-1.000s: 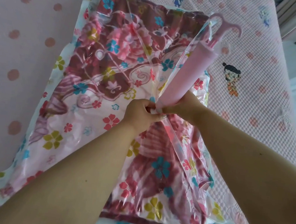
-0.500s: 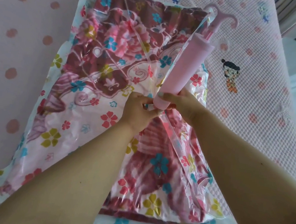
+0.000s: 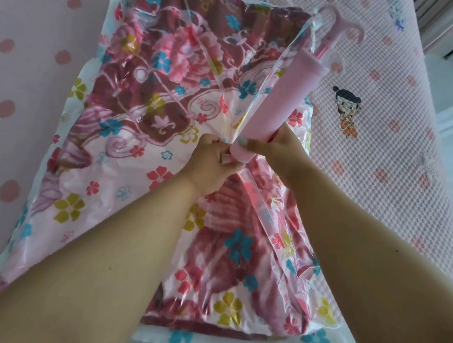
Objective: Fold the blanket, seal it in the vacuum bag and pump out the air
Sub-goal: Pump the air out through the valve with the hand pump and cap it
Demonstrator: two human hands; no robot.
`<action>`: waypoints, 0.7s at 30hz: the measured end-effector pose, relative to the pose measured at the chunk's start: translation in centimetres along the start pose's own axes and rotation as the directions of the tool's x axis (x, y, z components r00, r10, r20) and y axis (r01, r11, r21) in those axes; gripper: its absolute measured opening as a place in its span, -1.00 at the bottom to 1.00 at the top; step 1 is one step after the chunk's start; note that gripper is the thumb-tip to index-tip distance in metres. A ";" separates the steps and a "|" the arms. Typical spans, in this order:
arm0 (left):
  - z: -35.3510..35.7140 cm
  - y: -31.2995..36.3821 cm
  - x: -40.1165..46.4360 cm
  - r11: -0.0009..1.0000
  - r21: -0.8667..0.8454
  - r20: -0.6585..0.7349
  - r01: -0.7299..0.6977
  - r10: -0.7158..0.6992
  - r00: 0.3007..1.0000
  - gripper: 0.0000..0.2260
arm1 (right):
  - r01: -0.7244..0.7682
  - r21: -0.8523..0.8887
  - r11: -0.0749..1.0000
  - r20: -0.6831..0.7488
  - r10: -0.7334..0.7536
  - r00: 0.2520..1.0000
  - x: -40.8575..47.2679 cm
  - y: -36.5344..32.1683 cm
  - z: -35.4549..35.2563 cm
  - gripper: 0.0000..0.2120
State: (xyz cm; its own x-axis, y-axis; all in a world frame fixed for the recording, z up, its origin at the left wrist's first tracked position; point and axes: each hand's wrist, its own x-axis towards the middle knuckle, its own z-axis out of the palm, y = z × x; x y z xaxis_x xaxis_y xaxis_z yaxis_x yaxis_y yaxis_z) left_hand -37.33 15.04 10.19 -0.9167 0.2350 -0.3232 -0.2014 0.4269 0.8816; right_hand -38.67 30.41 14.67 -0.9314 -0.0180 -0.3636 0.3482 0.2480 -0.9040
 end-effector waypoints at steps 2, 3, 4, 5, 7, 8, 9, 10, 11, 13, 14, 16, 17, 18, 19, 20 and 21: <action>0.7 0.0 -0.3 0.997 0.057 -0.104 -0.046 0.052 0.993 -0.79 | 0.024 -0.017 1.000 0.002 -0.024 1.000 -0.1 0.0 0.3 -0.48; 1.1 0.0 -0.4 0.994 0.087 -0.168 -0.070 0.084 0.982 -0.80 | 0.043 -0.038 0.998 -0.006 -0.043 0.999 -0.2 0.0 0.5 -0.50; 1.6 -0.1 -0.4 0.989 0.118 -0.227 -0.085 0.110 0.968 -0.78 | 0.059 -0.063 0.996 -0.014 -0.060 0.998 -0.2 0.0 0.6 -0.51; 2.0 -0.2 -0.5 0.985 0.149 -0.280 -0.092 0.132 0.951 -0.76 | 0.067 -0.088 0.994 -0.018 -0.069 0.997 -0.2 0.0 0.7 -0.52; 2.6 -0.3 -0.5 0.980 0.177 -0.375 -0.092 0.153 0.914 -0.73 | 0.081 -0.135 0.988 -0.011 -0.083 0.996 -0.1 0.0 0.7 -0.50; 2.9 -0.3 -0.5 0.984 0.163 -0.429 -0.076 0.140 0.892 -0.72 | 0.090 -0.160 0.983 -0.004 -0.091 0.996 0.0 -0.1 0.8 -0.48; 3.1 -0.1 -0.6 0.989 0.141 -0.484 -0.050 0.113 0.868 -0.72 | 0.095 -0.177 0.980 0.001 -0.096 0.995 0.0 -0.2 0.8 -0.46; 3.2 0.0 -0.7 0.992 0.121 -0.527 -0.023 0.084 0.846 -0.71 | 0.095 -0.180 0.979 0.002 -0.096 0.995 0.1 -0.3 0.9 -0.43; 3.3 0.1 -0.8 0.994 0.109 -0.545 -0.008 0.066 0.836 -0.70 | 0.090 -0.170 0.981 -0.001 -0.091 0.996 0.2 -0.4 1.1 -0.41; 3.1 0.0 -0.8 0.994 0.107 -0.494 -0.004 0.056 0.868 -0.66 | 0.075 -0.146 0.986 -0.011 -0.077 0.997 0.2 -0.5 1.3 -0.36; 2.7 0.0 -0.7 0.994 0.105 -0.432 -0.010 0.055 0.900 -0.65 | 0.071 -0.138 0.988 -0.015 -0.074 0.997 0.2 -0.6 1.2 -0.36; 1.9 -0.1 -0.7 0.998 0.044 -0.285 -0.033 0.045 0.957 -0.68 | 0.076 -0.128 0.989 -0.023 -0.080 0.997 0.1 -0.8 1.1 -0.38; 1.5 -0.1 -0.7 0.999 -0.003 -0.241 -0.043 0.041 0.970 -0.71 | 0.079 -0.130 0.988 -0.027 -0.083 0.996 0.1 -0.9 1.0 -0.38; 1.3 -0.1 -0.6 0.998 -0.042 -0.234 -0.049 0.038 0.972 -0.73 | 0.081 -0.137 0.987 -0.031 -0.086 0.996 0.0 -1.0 1.0 -0.37; 1.2 -0.1 -0.7 0.997 -0.063 -0.258 -0.052 0.034 0.966 -0.74 | 0.084 -0.144 0.986 -0.034 -0.089 0.995 -0.1 -1.1 1.0 -0.37; 1.2 0.0 -0.7 0.996 -0.074 -0.296 -0.047 0.023 0.955 -0.74 | 0.089 -0.150 0.985 -0.041 -0.096 0.995 -0.2 -1.2 1.2 -0.37; 1.3 0.1 -0.7 0.996 -0.079 -0.330 -0.034 0.006 0.944 -0.72 | 0.097 -0.153 0.984 -0.049 -0.105 0.993 -0.2 -1.2 1.3 -0.38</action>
State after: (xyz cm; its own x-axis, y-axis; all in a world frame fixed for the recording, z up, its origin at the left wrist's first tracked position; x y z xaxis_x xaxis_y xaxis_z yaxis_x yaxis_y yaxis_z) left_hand -36.26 16.03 10.06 -0.9804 -0.0642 -0.1864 -0.1971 0.3484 0.9164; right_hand -38.73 28.84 15.55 -0.9670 0.0036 -0.2549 0.2361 0.3902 -0.8899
